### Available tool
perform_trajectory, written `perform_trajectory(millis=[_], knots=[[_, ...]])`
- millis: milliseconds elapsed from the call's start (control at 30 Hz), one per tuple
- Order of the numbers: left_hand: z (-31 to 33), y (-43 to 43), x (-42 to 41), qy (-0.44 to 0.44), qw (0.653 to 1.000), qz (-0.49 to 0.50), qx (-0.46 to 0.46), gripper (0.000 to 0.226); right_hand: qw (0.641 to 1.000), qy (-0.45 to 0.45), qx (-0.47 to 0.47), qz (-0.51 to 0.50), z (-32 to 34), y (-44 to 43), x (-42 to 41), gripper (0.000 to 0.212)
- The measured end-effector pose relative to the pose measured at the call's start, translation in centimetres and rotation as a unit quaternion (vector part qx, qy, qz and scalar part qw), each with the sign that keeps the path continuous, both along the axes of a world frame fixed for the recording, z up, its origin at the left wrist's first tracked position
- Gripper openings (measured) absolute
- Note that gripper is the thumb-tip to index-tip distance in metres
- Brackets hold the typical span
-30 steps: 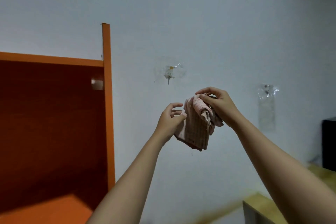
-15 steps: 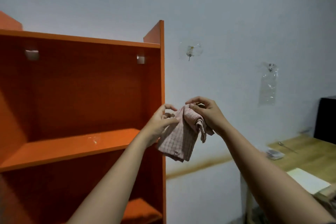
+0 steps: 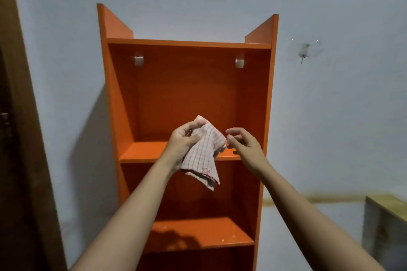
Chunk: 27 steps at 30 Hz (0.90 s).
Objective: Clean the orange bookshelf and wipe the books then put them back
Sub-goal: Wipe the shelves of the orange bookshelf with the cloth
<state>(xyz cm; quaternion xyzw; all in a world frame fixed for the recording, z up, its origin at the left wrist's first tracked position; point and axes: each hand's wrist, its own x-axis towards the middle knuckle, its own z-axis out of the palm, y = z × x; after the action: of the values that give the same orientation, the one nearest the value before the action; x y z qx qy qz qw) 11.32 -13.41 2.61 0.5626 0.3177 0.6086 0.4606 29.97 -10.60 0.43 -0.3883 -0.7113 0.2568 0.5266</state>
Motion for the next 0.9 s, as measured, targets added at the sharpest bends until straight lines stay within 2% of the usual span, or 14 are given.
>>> perform_trajectory(millis=[167, 233, 333, 400, 467, 533, 667, 767, 900], knots=[[-0.2, -0.1, -2.8, -0.094, 0.995, 0.020, 0.013, 0.033, 0.986, 0.027, -0.103, 0.129, -0.8, -0.4, -4.1, 0.041], [-0.3, 0.2, -3.5, -0.084, 0.996, 0.023, 0.011, 0.033, 0.970, 0.074, -0.150, 0.175, -0.5, -0.3, -5.3, 0.043], [-0.8, 1.0, -4.0, -0.061, 0.998, 0.013, 0.006, 0.034, 0.952, 0.146, -0.172, 0.205, -0.1, 0.8, -6.4, 0.046], [-1.0, 1.8, -4.1, -0.048, 0.999, 0.015, 0.005, 0.034, 0.941, 0.196, -0.182, 0.209, 0.2, 2.0, -6.5, 0.046], [-0.9, 2.9, -4.1, -0.021, 0.999, 0.037, 0.011, 0.034, 0.944, 0.209, -0.176, 0.184, 0.6, 3.6, -6.1, 0.041], [-0.8, 4.4, -4.2, 0.037, 0.996, 0.082, 0.016, 0.036, 0.963, 0.169, -0.149, 0.146, 1.5, 5.1, -5.1, 0.032], [0.3, 8.1, -3.4, 0.148, 0.978, 0.141, 0.028, 0.036, 0.992, 0.018, -0.085, 0.089, 4.3, 7.9, -2.8, 0.022], [1.9, 11.6, -2.2, 0.203, 0.963, 0.167, 0.057, 0.036, 0.996, -0.070, -0.012, 0.061, 6.8, 10.5, -1.5, 0.011], [3.9, 17.0, -1.1, 0.316, 0.915, 0.231, 0.102, 0.027, 0.980, -0.191, 0.059, -0.006, 9.8, 15.2, -0.4, 0.006]])
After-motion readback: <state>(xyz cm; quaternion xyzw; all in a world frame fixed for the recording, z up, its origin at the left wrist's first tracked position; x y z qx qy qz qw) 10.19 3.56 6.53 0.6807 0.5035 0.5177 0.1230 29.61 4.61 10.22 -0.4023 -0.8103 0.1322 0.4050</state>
